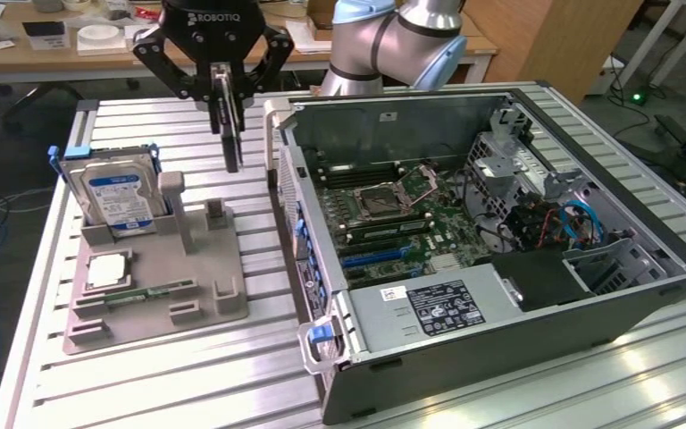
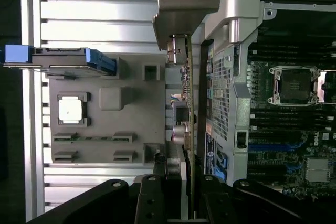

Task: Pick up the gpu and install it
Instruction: 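Pick up the gpu and move the gpu toward the slot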

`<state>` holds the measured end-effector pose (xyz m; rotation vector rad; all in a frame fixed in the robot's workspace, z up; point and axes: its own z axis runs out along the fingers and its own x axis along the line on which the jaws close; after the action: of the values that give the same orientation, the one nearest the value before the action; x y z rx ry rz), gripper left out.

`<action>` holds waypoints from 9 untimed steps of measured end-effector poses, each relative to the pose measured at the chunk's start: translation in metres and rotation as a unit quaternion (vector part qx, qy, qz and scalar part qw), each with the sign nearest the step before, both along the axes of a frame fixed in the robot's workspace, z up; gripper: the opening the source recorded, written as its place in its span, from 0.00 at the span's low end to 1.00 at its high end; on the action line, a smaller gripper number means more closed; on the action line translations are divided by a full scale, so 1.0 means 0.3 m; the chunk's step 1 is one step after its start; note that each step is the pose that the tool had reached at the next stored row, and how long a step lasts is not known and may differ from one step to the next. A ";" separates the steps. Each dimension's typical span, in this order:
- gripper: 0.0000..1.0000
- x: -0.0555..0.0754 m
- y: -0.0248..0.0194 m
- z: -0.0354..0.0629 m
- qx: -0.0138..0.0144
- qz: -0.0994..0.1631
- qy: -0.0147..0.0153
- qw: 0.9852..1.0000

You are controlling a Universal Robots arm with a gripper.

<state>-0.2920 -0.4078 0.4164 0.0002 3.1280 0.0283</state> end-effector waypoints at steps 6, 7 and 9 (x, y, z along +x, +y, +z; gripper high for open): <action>0.28 0.026 0.000 0.000 -0.002 0.000 0.000 1.000; 0.28 0.031 0.000 0.000 -0.002 0.000 0.000 1.000; 0.28 0.041 0.000 0.000 -0.003 0.000 0.000 1.000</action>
<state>-0.2797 -0.4078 0.4162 0.0001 3.1282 0.0199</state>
